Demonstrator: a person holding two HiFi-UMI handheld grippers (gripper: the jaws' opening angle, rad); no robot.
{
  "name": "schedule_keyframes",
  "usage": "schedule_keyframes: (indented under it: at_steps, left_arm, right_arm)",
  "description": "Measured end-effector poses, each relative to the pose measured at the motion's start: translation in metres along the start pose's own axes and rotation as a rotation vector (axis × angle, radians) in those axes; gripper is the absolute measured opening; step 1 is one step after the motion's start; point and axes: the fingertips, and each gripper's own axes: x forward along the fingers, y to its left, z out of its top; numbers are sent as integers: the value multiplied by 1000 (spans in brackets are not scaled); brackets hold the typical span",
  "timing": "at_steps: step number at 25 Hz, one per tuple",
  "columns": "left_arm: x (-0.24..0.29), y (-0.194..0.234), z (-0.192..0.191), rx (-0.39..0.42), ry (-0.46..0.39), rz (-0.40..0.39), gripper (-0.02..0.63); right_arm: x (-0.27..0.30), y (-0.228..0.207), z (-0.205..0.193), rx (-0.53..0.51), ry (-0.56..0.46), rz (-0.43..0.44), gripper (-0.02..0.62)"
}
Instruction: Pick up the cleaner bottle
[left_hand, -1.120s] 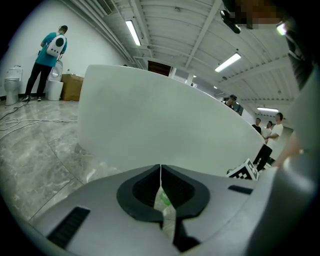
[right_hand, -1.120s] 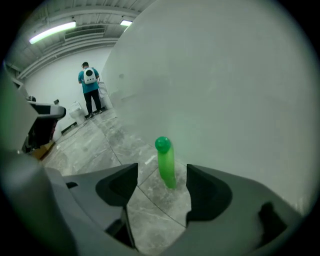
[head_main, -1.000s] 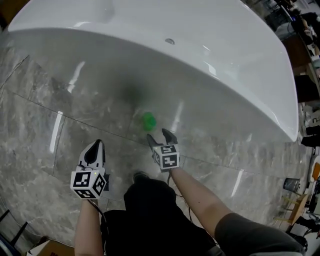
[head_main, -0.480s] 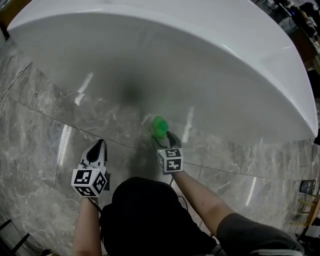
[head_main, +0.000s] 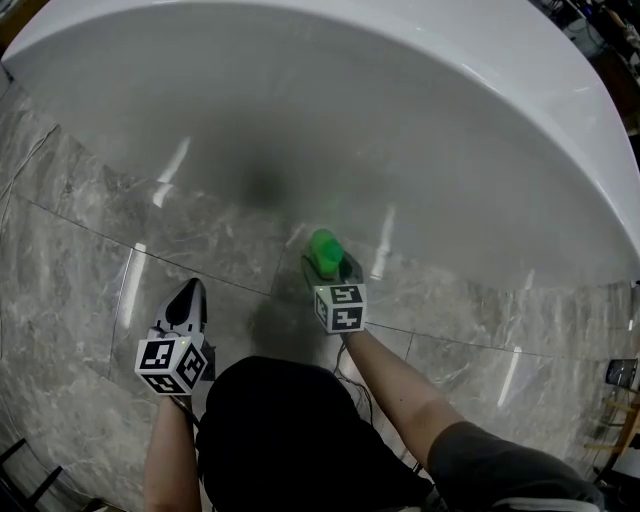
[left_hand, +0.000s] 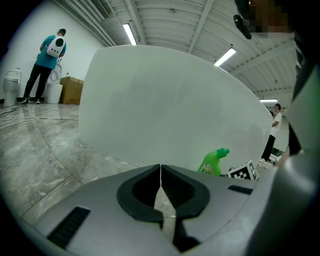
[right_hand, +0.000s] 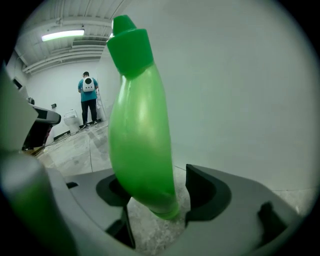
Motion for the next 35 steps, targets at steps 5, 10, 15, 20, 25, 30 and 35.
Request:
schedule_keyframes:
  at_steps: [5,10,15,20,25,30,35]
  left_arm:
    - [-3,4,3,8,5,14,15]
    - [-9,6,4,15,-3,29,15]
    - [-13,8,-1,-1,-14,42,15]
    - [-17,5,-5,-1,-2,42,15]
    - [-18,3,-5,3,1,42,15]
    - [-21,4,-6,3,2,44,15]
    - [-36,11,-5,-20,-20,59,15]
  right_arm:
    - [10,3,2,2,-34,-9,305]
    - [15,7,7,-25,-56,-26,304]
    - [15,-6,13,8,-77,-67,220]
    - [22,-14,19,87,-36,39,207]
    - [22,-9,22,193,-28,134,202]
    - [14,11,25,486,-75,278,198]
    - [0,49,47,792,-165,488,196]
